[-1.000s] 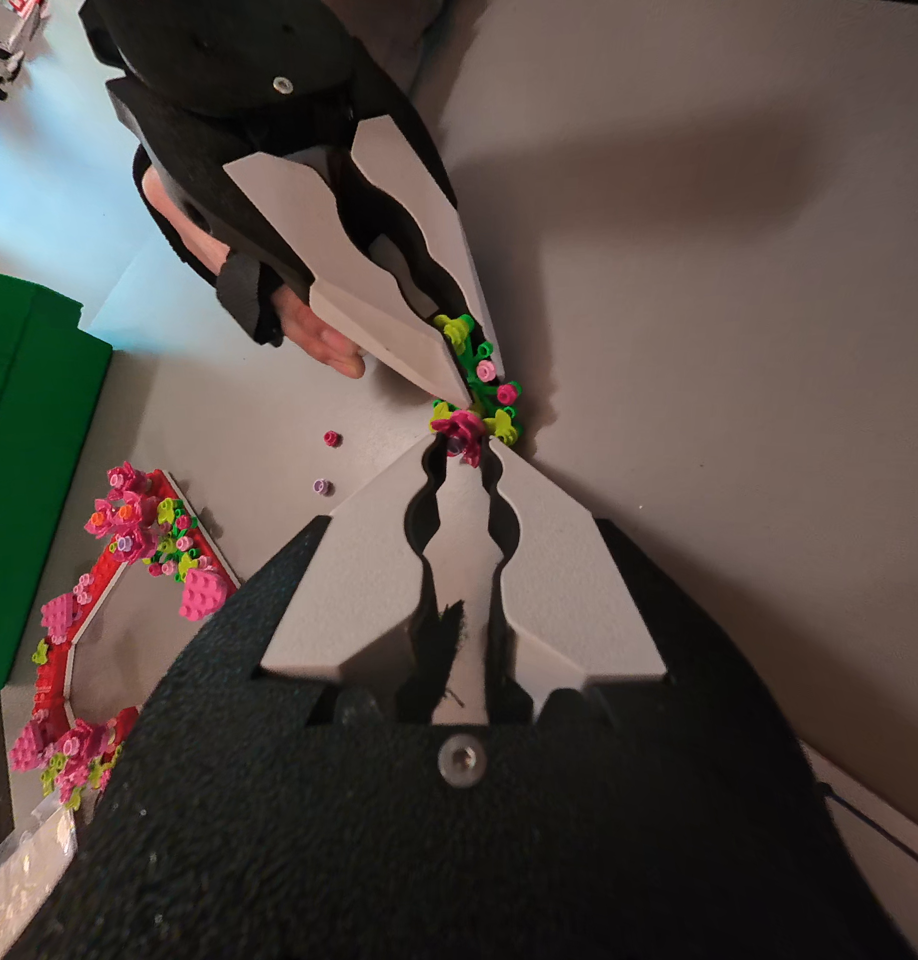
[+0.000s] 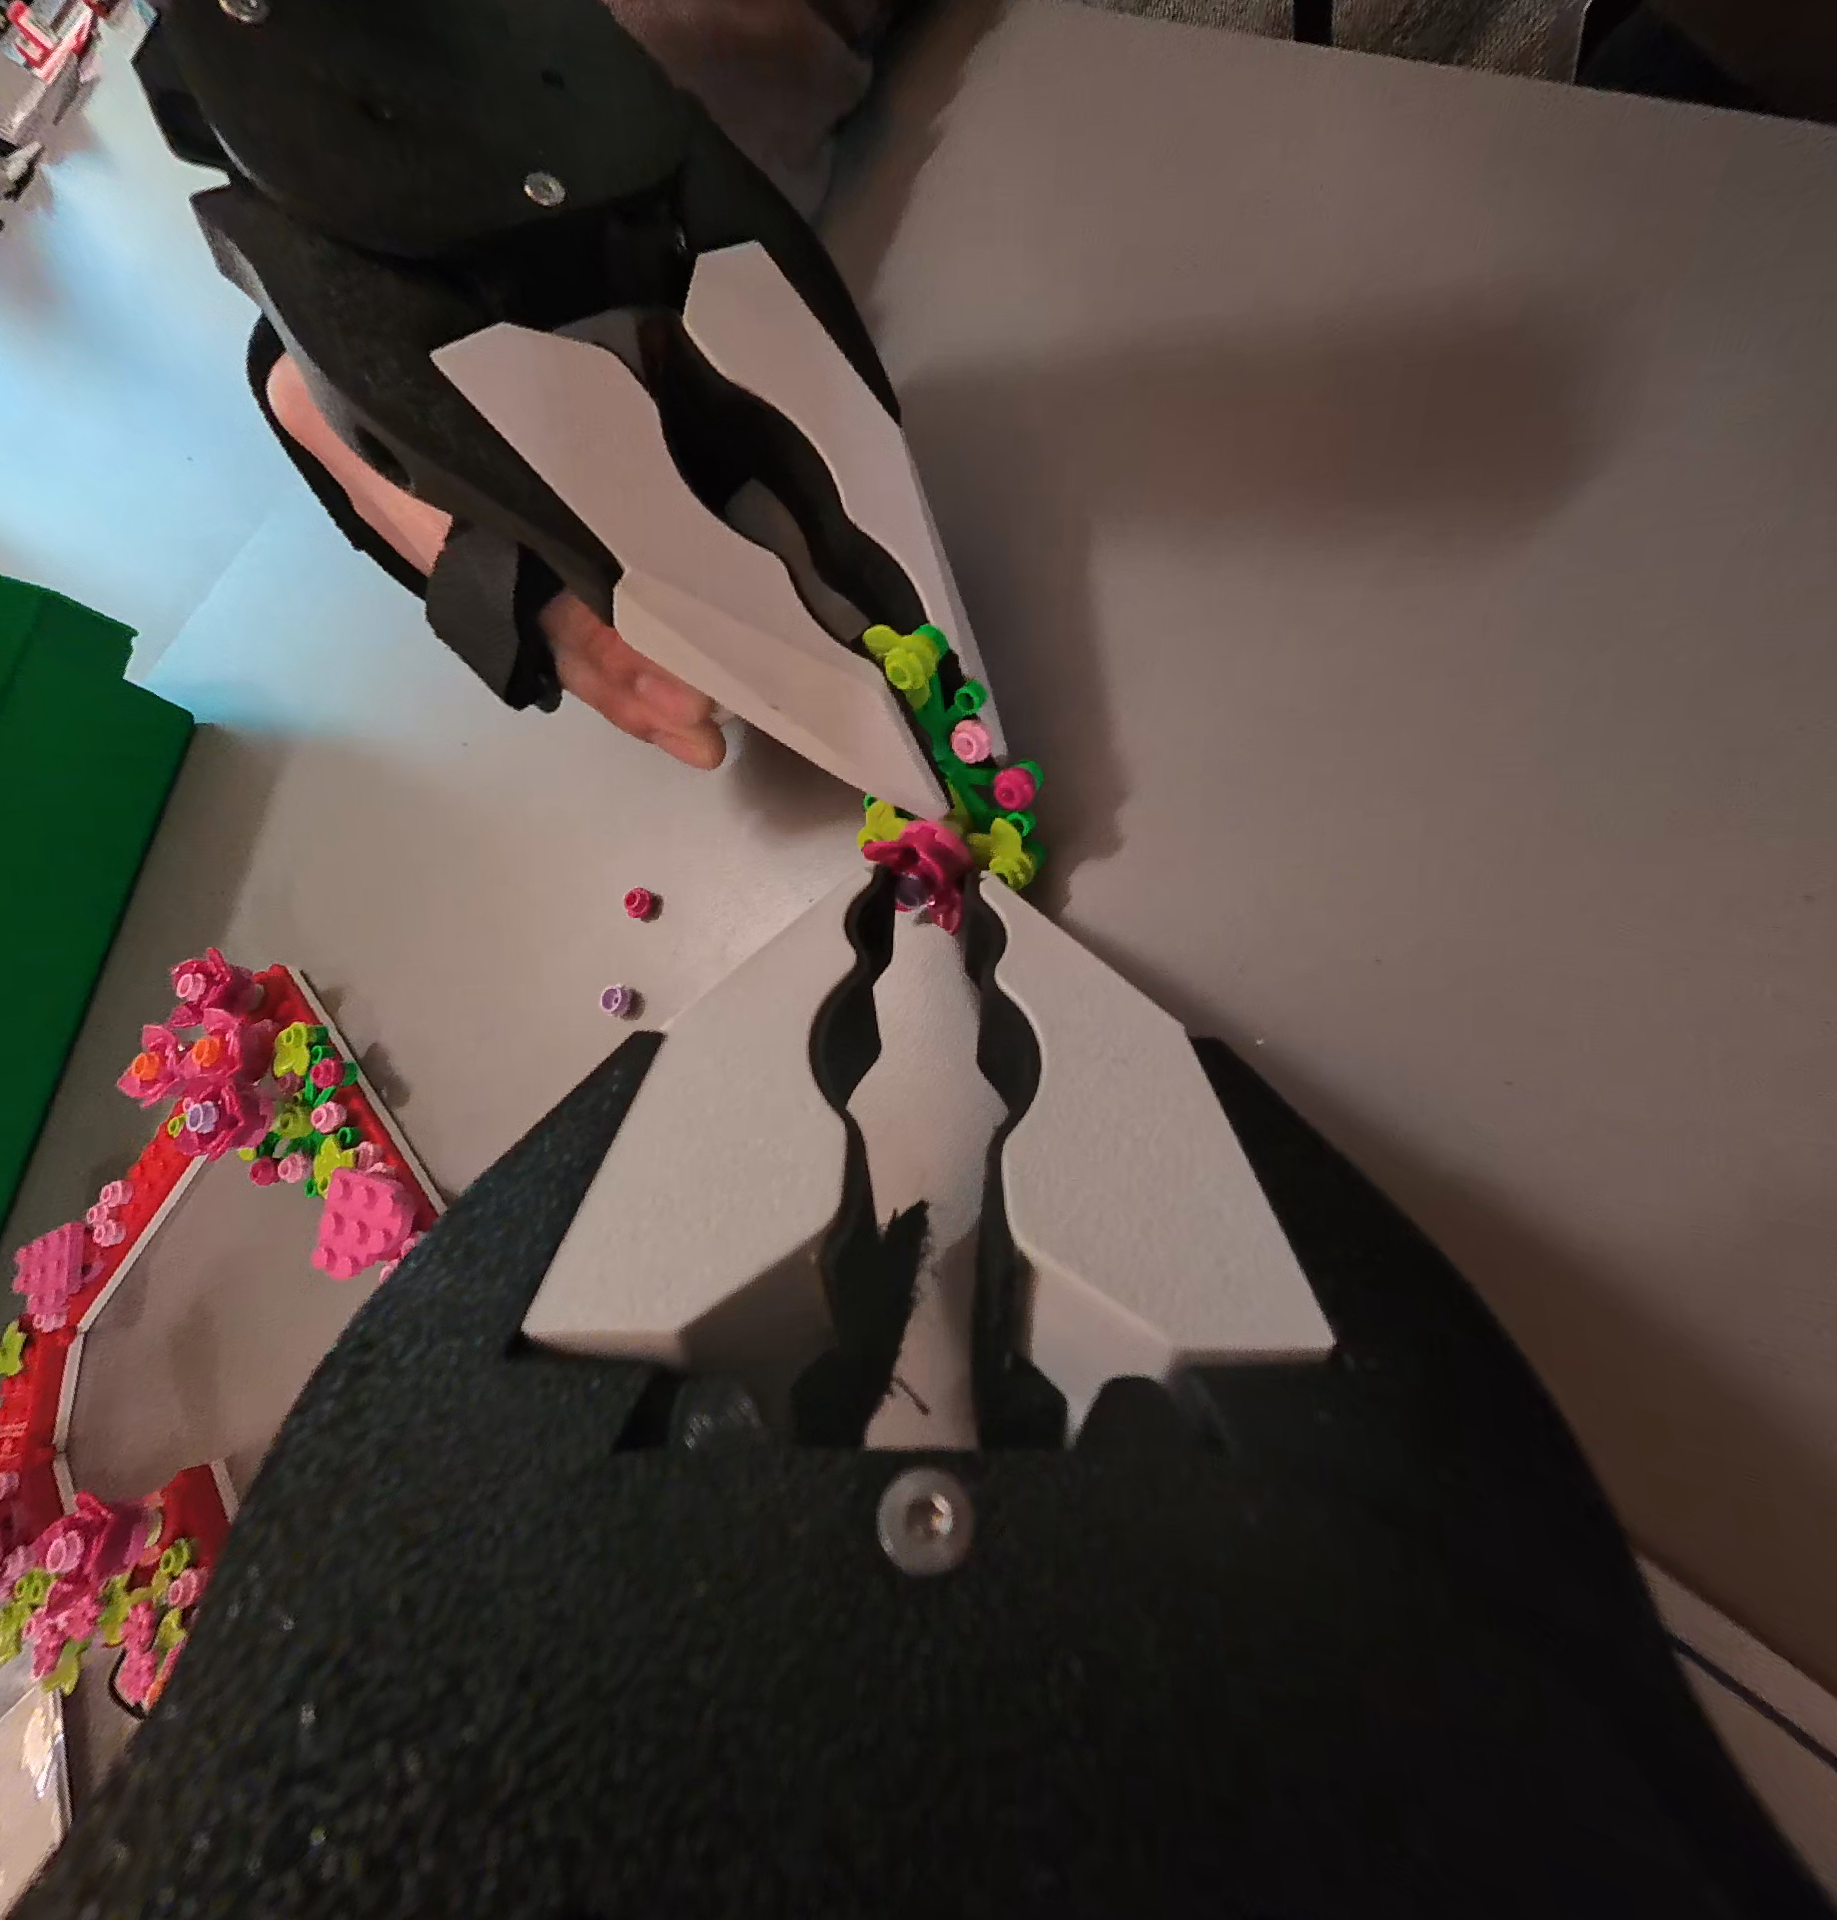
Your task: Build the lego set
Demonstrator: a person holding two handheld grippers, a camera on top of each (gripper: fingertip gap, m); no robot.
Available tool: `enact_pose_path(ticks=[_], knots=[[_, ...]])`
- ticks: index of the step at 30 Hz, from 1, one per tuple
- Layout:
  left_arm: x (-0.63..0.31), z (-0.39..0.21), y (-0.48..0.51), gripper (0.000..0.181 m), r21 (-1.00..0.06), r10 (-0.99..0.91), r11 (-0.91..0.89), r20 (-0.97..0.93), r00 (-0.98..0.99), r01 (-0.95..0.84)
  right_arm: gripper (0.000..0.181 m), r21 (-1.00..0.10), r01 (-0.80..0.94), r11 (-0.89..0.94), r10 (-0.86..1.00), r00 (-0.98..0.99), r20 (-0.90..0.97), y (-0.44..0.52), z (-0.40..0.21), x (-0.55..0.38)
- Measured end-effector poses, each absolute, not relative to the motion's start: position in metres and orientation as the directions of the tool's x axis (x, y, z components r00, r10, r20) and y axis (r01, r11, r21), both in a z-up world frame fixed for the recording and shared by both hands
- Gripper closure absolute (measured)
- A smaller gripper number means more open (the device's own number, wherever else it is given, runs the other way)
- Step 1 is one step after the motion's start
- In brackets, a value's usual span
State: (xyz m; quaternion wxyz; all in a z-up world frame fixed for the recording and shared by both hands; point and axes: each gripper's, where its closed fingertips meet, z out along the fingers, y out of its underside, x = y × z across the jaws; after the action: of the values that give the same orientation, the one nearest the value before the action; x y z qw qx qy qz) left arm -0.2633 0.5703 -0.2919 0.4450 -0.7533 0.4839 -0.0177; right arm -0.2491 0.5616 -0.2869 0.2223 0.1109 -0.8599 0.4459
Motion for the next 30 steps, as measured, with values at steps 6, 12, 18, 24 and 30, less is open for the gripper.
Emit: enact_pose_path(ticks=[6,12,18,24,30], knots=[[-0.2632,-0.2887,0.5701,0.171,-0.704,-0.741,-0.124,-0.403,0.538,-0.699,0.174,-0.728,-0.398,0.559,0.026,-0.869,0.495,0.5613,-0.2827,-0.2499],[-0.2604,-0.2882,0.5703,0.17,-0.726,-0.743,-0.121,-0.387,0.547,-0.677,0.171,-0.742,-0.389,0.547,0.034,-0.875,0.484,0.562,-0.28,-0.2499],[-0.2592,-0.2904,0.5702,0.17,-0.729,-0.744,-0.118,-0.384,0.546,-0.674,0.173,-0.741,-0.379,0.555,0.018,-0.884,0.466,0.5625,-0.2823,-0.2474],[-0.2587,-0.2924,0.5703,0.171,-0.731,-0.746,-0.116,-0.383,0.545,-0.673,0.175,-0.742,-0.354,0.569,0.01,-0.9,0.437,0.563,-0.2851,-0.2453],[-0.2598,-0.2935,0.5704,0.171,-0.736,-0.744,-0.127,-0.373,0.554,-0.665,0.177,-0.747,-0.322,0.582,0.031,-0.909,0.416,0.5609,-0.2852,-0.2468]])
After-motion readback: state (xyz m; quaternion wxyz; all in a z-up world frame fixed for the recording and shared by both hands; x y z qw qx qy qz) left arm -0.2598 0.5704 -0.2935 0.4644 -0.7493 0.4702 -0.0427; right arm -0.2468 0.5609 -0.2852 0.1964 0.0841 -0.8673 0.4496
